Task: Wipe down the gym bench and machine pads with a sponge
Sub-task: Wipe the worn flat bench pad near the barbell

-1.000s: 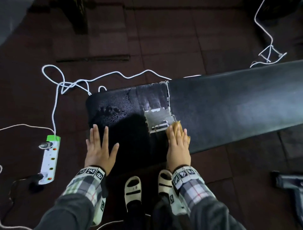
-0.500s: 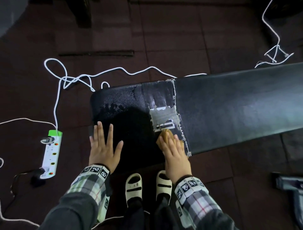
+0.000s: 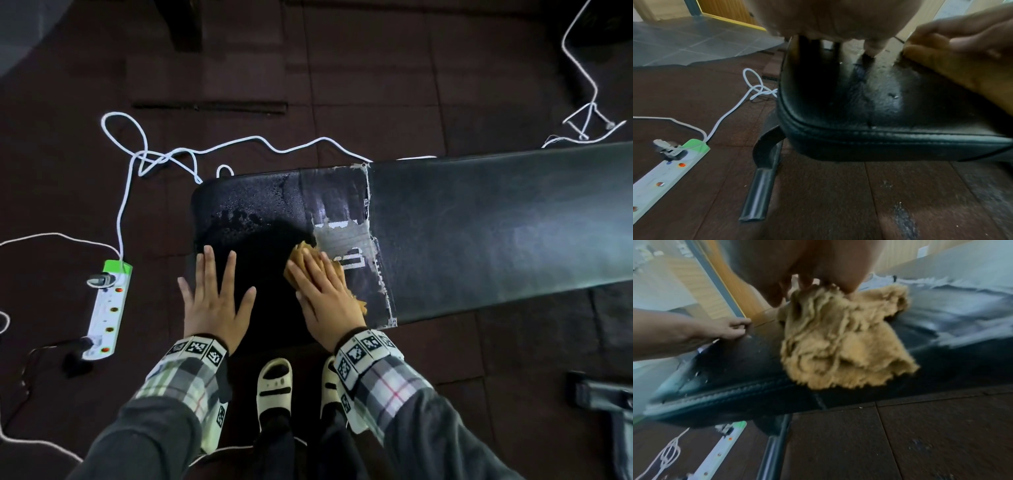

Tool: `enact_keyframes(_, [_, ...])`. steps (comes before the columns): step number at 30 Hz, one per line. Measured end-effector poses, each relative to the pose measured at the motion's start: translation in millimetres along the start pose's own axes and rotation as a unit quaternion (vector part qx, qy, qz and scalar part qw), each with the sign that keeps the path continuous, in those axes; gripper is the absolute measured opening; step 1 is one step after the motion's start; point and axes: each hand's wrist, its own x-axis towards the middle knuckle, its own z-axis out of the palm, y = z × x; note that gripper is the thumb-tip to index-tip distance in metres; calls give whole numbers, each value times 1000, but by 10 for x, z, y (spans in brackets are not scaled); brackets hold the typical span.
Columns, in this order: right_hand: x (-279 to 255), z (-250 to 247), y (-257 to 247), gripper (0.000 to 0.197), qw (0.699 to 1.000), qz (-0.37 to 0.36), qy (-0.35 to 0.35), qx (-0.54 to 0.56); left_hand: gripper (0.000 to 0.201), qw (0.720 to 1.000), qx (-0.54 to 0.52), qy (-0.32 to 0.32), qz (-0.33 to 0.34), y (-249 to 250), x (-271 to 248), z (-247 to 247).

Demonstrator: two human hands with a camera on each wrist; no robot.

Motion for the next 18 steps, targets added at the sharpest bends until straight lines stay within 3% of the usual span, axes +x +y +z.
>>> enact_keyframes(2, [-68, -128, 92, 52, 996, 13, 41, 76, 75, 1000, -4, 17, -21, 152, -38, -77])
enact_keyframes(4, [-131, -264, 298, 51, 986, 94, 87, 105, 73, 999, -15, 38, -28, 404, -91, -159])
enact_keyframes(6, [-195, -372, 575, 47, 969, 168, 149, 97, 69, 1000, -12, 27, 8, 751, -145, -197])
enact_keyframes(8, [-249, -441, 831, 47, 960, 197, 189, 59, 68, 999, 12, 11, 47, 1127, -163, -153])
enact_keyframes(13, [-293, -446, 1199, 48, 966, 220, 133, -10, 83, 1000, 8, -4, -13, 1625, 35, 27])
enact_keyframes(18, [-351, -319, 1230, 50, 970, 219, 101, -5, 69, 999, 31, 12, 4, 1654, -123, 266])
